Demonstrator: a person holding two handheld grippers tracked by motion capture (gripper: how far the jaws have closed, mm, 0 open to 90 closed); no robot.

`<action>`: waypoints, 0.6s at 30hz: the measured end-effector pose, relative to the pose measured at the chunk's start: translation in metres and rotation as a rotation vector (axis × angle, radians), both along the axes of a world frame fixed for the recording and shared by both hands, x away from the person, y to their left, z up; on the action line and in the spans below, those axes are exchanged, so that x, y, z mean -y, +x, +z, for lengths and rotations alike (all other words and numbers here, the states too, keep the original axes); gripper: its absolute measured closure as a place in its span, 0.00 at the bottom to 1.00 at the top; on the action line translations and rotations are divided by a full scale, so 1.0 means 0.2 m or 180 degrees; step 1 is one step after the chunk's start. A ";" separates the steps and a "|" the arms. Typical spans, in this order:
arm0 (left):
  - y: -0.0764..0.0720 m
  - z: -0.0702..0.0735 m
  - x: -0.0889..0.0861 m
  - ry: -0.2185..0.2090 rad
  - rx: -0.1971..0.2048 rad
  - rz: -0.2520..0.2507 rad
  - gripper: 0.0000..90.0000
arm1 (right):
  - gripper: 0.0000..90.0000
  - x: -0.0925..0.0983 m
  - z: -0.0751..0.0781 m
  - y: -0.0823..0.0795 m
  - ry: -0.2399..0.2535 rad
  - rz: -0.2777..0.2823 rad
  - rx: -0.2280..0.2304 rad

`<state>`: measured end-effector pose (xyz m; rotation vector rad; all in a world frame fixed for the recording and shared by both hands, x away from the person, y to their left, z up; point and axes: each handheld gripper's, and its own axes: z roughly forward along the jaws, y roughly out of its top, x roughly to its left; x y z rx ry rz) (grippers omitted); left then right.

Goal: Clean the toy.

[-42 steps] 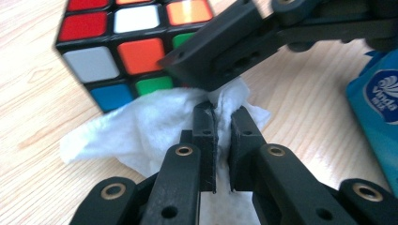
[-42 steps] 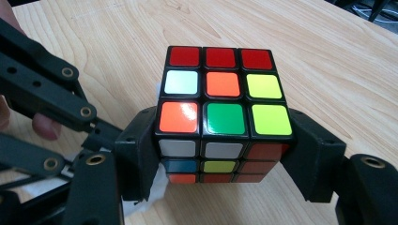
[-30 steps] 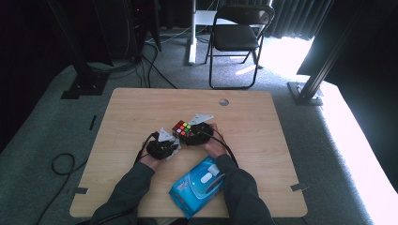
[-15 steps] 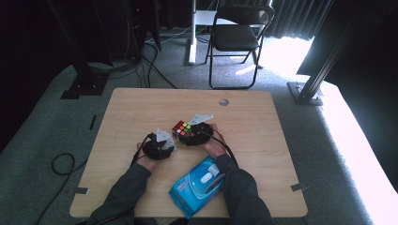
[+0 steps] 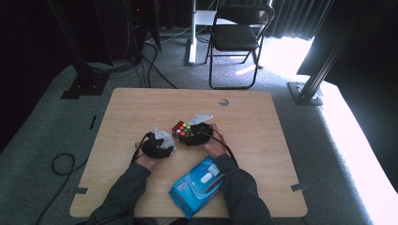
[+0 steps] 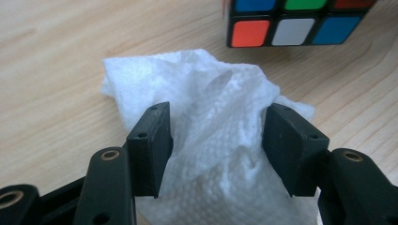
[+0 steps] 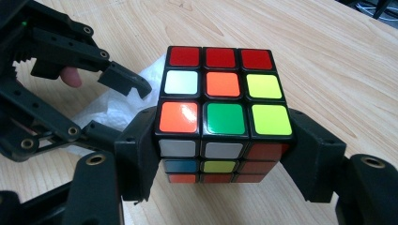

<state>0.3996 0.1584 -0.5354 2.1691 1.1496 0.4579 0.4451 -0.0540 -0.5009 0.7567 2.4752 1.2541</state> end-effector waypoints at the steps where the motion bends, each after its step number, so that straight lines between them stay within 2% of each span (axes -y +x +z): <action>1: 0.00 0.00 0.00 -0.0003 -0.0004 0.0001 0.48 | 0.38 0.00 0.00 0.00 0.0000 -0.0001 0.0000; 3: 0.00 0.01 0.00 0.0000 -0.0020 -0.0038 0.52 | 0.38 0.00 0.00 0.00 0.0001 -0.0003 0.0002; 8: -0.02 0.02 0.01 -0.0016 -0.0063 -0.0173 0.73 | 0.38 0.00 0.00 0.00 0.0011 -0.0004 0.0011; 11: -0.03 0.02 0.03 0.0030 -0.0039 -0.0273 0.87 | 0.38 0.00 0.00 0.00 0.0013 -0.0002 0.0012; 13: -0.03 0.02 0.04 0.0058 -0.0006 -0.0298 0.91 | 0.38 0.00 0.01 0.00 0.0030 0.0002 0.0012; 18: -0.02 0.01 0.05 0.0023 0.0028 -0.0258 0.93 | 0.38 0.00 0.02 -0.01 0.0049 0.0029 0.0008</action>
